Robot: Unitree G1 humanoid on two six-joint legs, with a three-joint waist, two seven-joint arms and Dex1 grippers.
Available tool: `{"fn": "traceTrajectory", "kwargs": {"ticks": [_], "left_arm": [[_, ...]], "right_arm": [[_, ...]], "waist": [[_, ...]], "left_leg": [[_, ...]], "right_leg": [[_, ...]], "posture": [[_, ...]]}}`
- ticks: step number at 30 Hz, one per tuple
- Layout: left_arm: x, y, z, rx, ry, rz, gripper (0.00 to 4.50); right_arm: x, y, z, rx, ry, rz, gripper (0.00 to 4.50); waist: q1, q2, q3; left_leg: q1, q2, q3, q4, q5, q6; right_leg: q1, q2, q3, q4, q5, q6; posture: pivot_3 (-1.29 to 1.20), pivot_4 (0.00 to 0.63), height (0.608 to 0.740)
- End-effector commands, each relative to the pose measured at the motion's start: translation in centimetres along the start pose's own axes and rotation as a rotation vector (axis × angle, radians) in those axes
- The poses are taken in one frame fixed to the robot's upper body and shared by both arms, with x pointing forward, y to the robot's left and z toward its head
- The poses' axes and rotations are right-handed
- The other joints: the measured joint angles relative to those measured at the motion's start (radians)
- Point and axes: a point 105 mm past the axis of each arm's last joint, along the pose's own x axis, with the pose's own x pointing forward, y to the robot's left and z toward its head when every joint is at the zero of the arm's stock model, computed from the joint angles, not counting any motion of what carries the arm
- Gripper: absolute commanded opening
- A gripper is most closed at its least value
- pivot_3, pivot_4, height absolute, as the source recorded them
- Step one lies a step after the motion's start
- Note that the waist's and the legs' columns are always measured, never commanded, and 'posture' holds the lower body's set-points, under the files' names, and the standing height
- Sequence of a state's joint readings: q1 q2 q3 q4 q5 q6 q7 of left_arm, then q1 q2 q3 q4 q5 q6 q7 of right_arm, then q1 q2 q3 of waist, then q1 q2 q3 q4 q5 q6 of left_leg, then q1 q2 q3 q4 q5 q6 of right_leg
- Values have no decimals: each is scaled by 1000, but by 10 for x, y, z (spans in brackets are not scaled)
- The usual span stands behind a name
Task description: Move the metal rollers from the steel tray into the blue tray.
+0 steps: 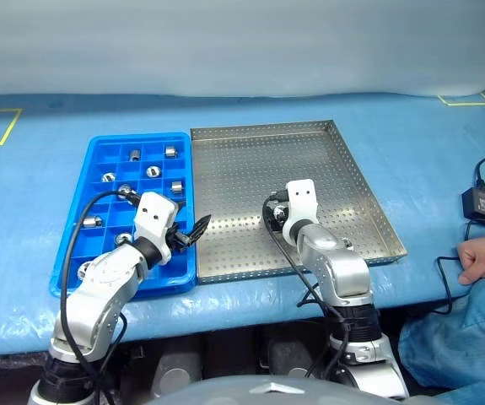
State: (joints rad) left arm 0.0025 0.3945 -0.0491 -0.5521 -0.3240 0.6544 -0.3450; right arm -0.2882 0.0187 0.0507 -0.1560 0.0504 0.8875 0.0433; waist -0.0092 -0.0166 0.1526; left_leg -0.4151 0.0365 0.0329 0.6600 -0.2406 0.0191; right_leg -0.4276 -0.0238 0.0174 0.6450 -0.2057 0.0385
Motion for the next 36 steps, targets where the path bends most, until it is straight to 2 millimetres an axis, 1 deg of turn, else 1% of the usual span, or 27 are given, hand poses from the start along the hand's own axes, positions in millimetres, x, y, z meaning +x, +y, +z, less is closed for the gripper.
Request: {"fn": "traceTrajectory", "kwargs": {"ticks": [1,3,4,7,9,10,11,12,14,17,20,23,26,31,35,36], "left_arm": [[-6,0,13,31,-43,13,3457],[-7,1,13,31,-41,21,3457],[-8,2,13,31,-41,24,3457],[-10,4,12,32,-38,33,3457],[-13,6,12,38,-34,43,3457],[-15,7,13,41,-34,49,3457],[-18,8,14,42,-34,55,3457],[-21,9,15,46,-32,62,3457],[-28,11,13,55,-16,82,3457],[-37,16,10,56,6,115,3457],[-51,22,8,60,18,172,3457],[-64,28,5,69,43,235,3457],[-74,34,0,78,76,283,3457],[-86,31,-4,66,97,325,3457],[-89,30,-6,55,100,343,3457],[-89,29,-6,54,99,344,3457]], "right_arm": [[0,2,1,21,9,12,2532],[0,2,2,20,8,9,1884],[0,2,2,23,8,10,1823],[0,5,8,12,-8,24,1823],[-2,12,17,-3,-42,60,1823],[-4,18,23,-5,-66,99,1823],[-7,27,30,-12,-93,152,1823],[-12,43,38,-20,-124,249,1823],[-30,79,55,-58,-189,471,1823],[-46,109,66,-164,-247,640,1823],[-57,134,72,-203,-249,793,1823],[-58,154,70,-272,-233,867,1823],[-50,165,62,-331,-211,872,1823],[-44,172,50,-363,-182,886,1823],[-39,172,42,-360,-149,884,1823],[-36,171,37,-374,-132,880,2173]], "waist": [[0,0,0],[1,0,0],[1,0,0],[1,0,0],[1,0,0],[1,0,0],[2,0,0],[1,0,0],[-1,0,0],[4,0,0],[26,0,0],[42,-1,0],[59,-1,0],[86,-1,0],[102,-1,0],[105,-1,0]], "left_leg": [[0,0,0,0,0,0],[0,0,0,0,0,0],[0,0,0,0,0,0],[0,0,0,1,0,0],[0,0,0,1,0,0],[0,0,0,0,0,0],[0,0,0,0,0,0],[0,0,0,0,0,0],[0,0,0,0,0,0],[1,1,-1,-2,0,0],[1,1,-2,-2,0,0],[0,1,-3,-2,0,0],[0,2,-2,-2,0,0],[0,2,-2,-1,0,0],[0,2,-2,-1,0,0],[0,2,-3,-1,0,-1]], "right_leg": [[0,0,0,0,0,0],[0,0,0,0,0,0],[1,0,0,0,0,0],[1,0,0,0,0,0],[1,0,0,0,-1,0],[0,0,0,0,0,0],[0,0,0,0,0,0],[0,0,0,0,0,0],[-1,0,0,0,0,0],[0,0,-1,0,0,1],[0,0,-3,0,-1,1],[0,0,-3,0,-1,0],[0,-2,-3,-1,-4,-5],[0,-3,-4,-1,-4,-4],[0,-2,-5,-1,-5,-3],[0,-2,-5,-1,-5,-3]], "posture": [[93,150,740],[97,150,740],[100,150,740],[107,150,740],[118,150,740],[118,150,740],[128,150,740],[135,150,740],[147,150,740],[179,150,740],[210,150,740],[243,150,740],[278,150,740],[321,150,740],[336,150,740],[339,150,740]]}}
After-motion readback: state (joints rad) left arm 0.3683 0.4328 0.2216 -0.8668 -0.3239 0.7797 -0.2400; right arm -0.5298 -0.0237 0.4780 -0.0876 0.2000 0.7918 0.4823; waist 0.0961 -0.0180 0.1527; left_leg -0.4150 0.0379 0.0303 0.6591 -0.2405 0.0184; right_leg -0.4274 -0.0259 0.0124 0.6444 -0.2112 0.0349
